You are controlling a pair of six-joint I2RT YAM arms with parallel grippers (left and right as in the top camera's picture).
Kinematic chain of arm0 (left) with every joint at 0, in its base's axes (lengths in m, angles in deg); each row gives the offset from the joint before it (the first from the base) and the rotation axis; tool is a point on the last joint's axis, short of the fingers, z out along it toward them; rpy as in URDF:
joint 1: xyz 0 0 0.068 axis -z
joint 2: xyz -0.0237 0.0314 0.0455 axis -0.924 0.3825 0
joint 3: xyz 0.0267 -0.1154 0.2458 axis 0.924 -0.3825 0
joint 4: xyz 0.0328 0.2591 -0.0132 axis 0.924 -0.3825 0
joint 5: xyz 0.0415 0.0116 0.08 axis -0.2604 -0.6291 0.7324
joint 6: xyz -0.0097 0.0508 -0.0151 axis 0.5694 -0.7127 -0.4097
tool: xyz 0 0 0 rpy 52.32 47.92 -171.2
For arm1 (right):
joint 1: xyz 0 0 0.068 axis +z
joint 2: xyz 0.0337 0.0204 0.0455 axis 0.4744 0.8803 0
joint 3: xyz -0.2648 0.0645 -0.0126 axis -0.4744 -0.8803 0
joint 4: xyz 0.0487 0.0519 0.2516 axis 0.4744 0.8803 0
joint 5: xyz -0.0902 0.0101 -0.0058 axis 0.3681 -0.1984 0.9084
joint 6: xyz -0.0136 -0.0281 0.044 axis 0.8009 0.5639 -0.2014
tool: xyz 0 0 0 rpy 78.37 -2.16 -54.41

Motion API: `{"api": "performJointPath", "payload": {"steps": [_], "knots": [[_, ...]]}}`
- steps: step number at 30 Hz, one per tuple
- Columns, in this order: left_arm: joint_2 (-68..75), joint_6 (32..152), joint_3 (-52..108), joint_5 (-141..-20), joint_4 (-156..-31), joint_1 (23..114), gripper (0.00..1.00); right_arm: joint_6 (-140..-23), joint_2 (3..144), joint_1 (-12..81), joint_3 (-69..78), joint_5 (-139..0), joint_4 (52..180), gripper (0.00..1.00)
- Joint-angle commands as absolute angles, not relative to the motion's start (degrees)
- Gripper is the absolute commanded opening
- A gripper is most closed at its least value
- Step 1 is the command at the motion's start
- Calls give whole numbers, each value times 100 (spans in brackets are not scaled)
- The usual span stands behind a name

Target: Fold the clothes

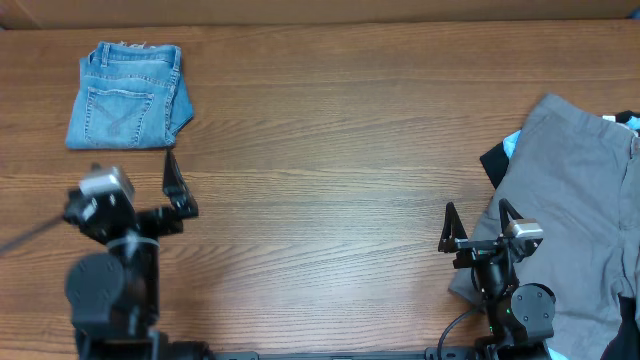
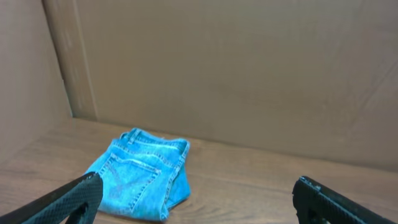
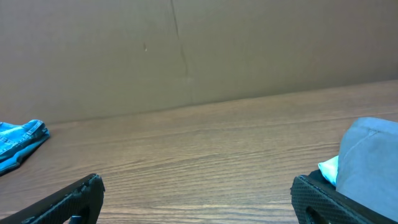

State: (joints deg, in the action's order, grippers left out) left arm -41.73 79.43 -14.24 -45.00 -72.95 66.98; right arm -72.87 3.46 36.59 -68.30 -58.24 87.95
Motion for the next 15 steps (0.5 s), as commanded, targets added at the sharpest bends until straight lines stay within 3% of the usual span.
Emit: {"api": "performJointPath", "payload": {"steps": [1, 9, 15], "knots": [[-4969, 7858, -2322, -4388, -6930, 6634, 100, -7314, 303, 3644, -6889, -5831, 8775, 100], [-6759, 8146, -4118, -4626, -6369, 6243, 100, -7314, 303, 3644, -6889, -5831, 8775, 100], [-6844, 8190, -5159, -4672, -5669, 6206, 100, -7314, 303, 3644, -6889, -5831, 8775, 100]]}}
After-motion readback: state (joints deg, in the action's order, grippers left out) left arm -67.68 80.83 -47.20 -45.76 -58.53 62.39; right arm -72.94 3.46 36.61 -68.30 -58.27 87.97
